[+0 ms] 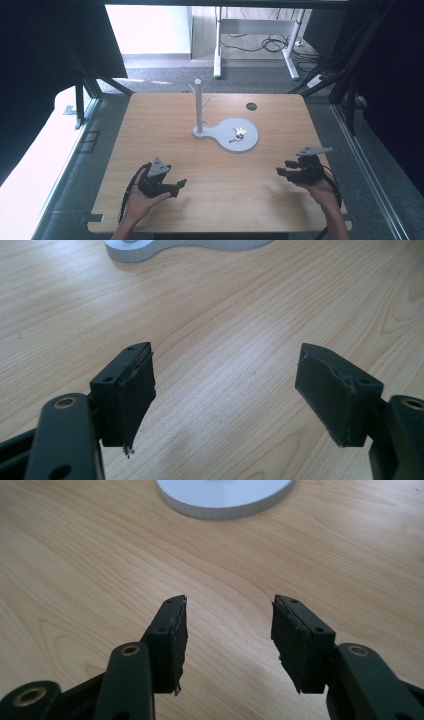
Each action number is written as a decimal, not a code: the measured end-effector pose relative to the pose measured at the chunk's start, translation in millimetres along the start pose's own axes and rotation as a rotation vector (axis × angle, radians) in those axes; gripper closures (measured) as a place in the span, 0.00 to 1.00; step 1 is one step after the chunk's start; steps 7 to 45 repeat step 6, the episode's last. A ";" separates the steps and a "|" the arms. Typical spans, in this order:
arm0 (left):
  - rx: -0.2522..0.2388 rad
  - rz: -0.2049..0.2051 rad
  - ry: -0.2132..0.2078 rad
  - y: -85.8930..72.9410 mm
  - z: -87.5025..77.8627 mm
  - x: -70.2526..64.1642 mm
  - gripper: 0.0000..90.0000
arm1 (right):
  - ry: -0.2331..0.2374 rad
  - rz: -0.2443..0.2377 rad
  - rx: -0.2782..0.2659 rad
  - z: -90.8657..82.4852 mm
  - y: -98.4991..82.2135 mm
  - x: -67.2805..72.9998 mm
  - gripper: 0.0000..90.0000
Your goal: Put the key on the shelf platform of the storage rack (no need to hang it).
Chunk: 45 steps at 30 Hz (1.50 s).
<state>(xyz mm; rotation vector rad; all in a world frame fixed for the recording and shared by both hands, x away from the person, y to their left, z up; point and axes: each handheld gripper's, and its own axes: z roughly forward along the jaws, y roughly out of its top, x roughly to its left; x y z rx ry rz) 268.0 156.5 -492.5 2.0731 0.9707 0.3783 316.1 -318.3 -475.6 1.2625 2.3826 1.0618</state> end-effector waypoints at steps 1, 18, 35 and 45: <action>0.001 0.001 -0.002 0.1 0.5 -0.3 0.27 | -0.003 0.007 -0.001 0.5 -2.3 -1.3 0.54; 0.018 0.008 -0.010 -0.2 3.5 -1.1 0.27 | -0.013 0.021 0.003 1.4 -7.6 -5.7 0.53; 0.018 0.008 -0.010 -0.2 3.5 -1.1 0.27 | -0.013 0.021 0.003 1.4 -7.6 -5.7 0.53; 0.018 0.008 -0.010 -0.2 3.5 -1.1 0.27 | -0.013 0.021 0.003 1.4 -7.6 -5.7 0.53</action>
